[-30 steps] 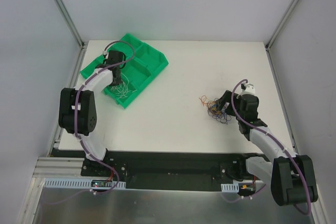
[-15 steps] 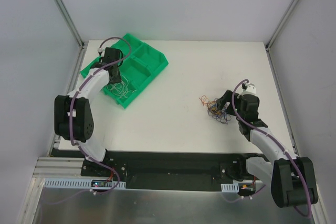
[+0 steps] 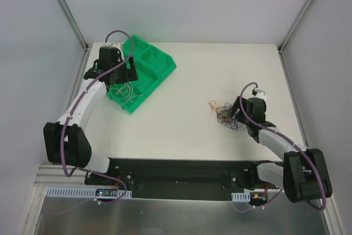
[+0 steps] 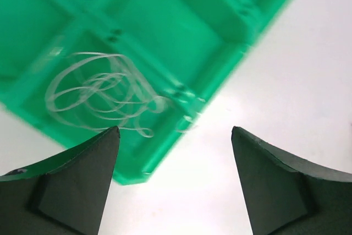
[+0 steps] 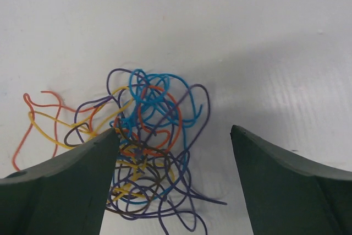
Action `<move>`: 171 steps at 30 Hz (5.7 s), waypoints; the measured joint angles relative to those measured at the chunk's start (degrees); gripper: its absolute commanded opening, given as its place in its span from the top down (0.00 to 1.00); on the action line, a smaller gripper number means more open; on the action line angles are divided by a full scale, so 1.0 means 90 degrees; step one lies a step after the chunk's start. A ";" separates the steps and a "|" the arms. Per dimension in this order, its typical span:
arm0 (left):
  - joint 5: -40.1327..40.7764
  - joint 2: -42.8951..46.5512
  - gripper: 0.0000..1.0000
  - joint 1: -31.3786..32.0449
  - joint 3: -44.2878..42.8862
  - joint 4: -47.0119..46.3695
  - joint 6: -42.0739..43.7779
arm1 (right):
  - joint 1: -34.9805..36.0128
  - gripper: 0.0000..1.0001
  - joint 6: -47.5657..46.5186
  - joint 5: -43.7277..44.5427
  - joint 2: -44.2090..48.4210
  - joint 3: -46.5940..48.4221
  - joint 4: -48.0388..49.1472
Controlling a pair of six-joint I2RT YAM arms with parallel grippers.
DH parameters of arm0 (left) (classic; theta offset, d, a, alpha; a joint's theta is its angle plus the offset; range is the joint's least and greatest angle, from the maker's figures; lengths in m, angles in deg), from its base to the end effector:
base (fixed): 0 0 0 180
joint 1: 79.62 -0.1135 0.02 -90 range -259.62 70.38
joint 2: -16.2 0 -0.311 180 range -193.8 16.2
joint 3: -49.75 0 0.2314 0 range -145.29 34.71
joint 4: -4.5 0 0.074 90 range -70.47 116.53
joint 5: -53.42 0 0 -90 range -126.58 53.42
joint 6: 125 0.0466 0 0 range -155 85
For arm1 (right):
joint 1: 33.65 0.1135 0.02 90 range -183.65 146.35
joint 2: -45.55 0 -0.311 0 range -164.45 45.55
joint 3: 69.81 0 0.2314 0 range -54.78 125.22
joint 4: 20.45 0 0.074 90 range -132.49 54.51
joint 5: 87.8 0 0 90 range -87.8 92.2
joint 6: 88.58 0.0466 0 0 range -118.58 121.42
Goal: Untangle the cables
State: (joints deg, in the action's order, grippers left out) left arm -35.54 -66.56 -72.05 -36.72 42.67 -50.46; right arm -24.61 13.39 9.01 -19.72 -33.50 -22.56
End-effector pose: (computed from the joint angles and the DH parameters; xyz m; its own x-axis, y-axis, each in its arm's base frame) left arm 0.3086 -0.0402 0.3688 -0.5718 -0.1929 -0.7974 -0.0369 0.9770 -0.2099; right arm 0.1938 0.0252 0.2219 -0.5101 0.1274 -0.8506 0.0512 0.9917 0.1178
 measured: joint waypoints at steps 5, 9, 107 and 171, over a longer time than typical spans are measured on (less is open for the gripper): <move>-0.1644 0.0044 0.25 0.0826 0.0095 -0.0308 0.0100 | 0.0663 0.34 -0.0209 -0.0321 -0.0719 0.0583 -0.0146; -0.2849 -0.0056 0.24 0.1807 0.0109 -0.0561 0.0121 | 0.1486 0.37 -0.0423 -0.0663 -0.1161 0.1117 -0.0379; -0.1698 -0.2837 0.63 0.4828 -0.0216 -0.0716 -0.0221 | 0.2769 0.51 -0.0112 -0.0578 -0.0015 0.0384 -0.0750; 0.0624 0.0991 1.00 0.1792 -0.2127 0.1132 0.1421 | 0.1377 0.39 0.0260 0.1044 -0.0612 0.0631 -0.1290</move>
State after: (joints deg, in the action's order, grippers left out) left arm -29.93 -57.64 -55.92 -55.87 52.85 -37.67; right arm -12.22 15.73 18.41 -25.23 -27.82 -34.16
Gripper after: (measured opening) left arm 0.006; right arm 0.606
